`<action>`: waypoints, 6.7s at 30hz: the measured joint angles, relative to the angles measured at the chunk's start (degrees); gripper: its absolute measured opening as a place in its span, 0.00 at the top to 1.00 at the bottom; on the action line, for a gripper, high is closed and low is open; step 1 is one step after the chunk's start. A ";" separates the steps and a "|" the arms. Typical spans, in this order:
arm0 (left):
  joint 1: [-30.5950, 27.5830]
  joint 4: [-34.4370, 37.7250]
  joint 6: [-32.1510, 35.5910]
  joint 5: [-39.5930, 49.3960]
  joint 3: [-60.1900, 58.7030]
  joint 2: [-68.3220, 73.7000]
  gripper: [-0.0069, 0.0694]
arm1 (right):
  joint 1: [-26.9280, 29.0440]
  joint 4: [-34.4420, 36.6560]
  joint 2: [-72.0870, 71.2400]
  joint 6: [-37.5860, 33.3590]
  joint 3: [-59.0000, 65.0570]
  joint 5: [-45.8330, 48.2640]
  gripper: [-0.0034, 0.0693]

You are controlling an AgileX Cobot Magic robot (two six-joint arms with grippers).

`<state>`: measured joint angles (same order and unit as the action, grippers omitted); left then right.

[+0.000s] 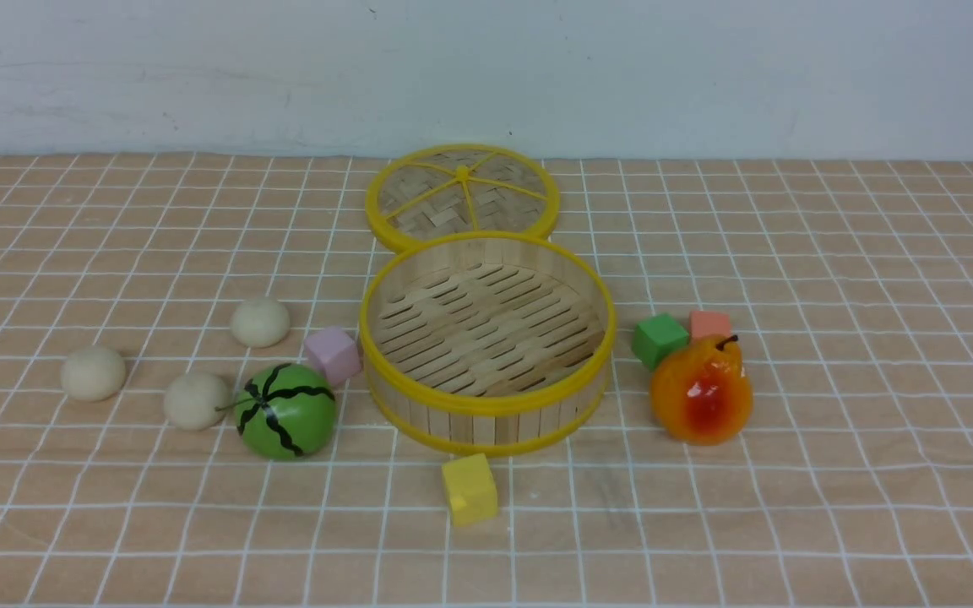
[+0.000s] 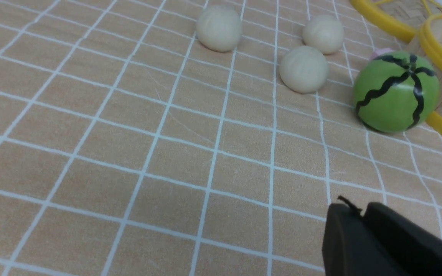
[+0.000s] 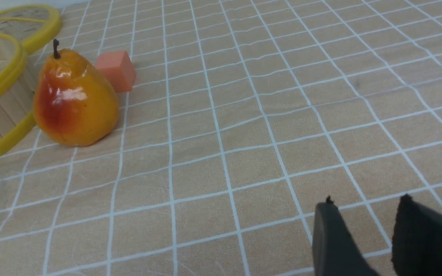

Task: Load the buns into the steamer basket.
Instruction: Use the left arm to grab a steamed stuffed bun, then use the left arm to put the steamed stuffed bun into the steamer, then use the left arm to grab a steamed stuffed bun

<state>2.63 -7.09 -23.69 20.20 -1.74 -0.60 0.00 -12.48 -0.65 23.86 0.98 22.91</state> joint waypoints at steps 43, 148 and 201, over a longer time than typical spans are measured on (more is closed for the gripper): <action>0.00 6.68 0.89 9.01 52.44 57.67 0.78 | 0.00 0.00 0.00 0.00 0.00 0.00 0.62; 18.28 2.46 10.55 32.86 103.65 103.43 0.37 | 0.00 0.00 0.00 0.00 0.00 0.00 0.62; -11.93 10.52 10.39 17.06 84.81 116.54 0.81 | 0.00 0.00 0.00 0.00 0.00 0.00 0.62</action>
<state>-9.30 3.43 -13.30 37.26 83.07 115.94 0.00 -12.48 -0.65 23.86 0.98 22.91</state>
